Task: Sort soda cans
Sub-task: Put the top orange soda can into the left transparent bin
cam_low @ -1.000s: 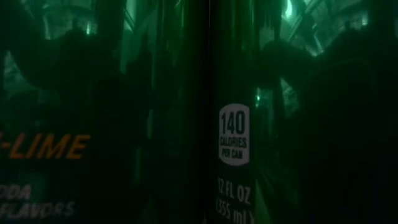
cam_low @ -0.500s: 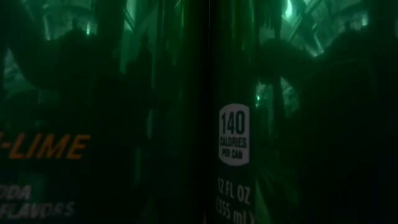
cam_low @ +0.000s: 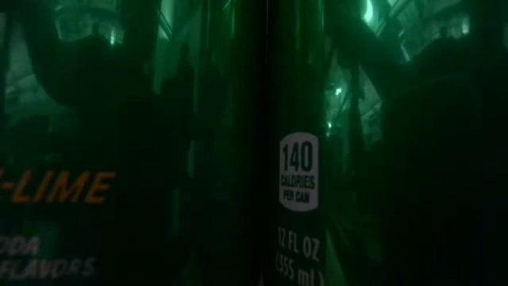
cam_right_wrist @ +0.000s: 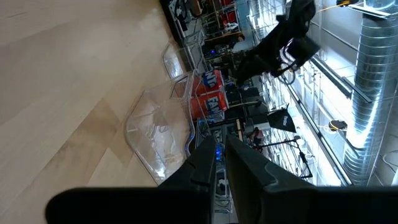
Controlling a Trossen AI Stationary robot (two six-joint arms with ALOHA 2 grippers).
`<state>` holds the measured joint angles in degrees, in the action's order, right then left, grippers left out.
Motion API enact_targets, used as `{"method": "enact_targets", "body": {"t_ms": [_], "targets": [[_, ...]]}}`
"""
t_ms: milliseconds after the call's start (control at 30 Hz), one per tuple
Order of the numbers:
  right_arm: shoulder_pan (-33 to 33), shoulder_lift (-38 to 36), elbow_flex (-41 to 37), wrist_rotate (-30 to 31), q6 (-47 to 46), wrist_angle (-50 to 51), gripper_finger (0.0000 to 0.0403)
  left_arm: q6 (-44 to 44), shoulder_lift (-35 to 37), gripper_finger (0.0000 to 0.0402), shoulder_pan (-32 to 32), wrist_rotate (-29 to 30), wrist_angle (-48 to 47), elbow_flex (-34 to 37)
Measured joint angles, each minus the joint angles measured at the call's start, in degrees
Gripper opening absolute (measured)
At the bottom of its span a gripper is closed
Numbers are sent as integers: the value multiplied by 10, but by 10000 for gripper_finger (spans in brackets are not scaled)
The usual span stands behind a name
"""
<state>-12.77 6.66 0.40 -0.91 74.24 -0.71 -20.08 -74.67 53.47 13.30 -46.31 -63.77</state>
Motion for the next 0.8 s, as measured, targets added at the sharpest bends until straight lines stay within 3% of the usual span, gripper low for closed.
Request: {"method": "enact_targets", "body": {"t_ms": [333,800], "targets": [[0,0,0,0,0,0,37,-41,42,331,-149,-29,-1,-7],[0,0,0,-1,0,0,37,-211,42,331,-423,-30,1,-7]]}}
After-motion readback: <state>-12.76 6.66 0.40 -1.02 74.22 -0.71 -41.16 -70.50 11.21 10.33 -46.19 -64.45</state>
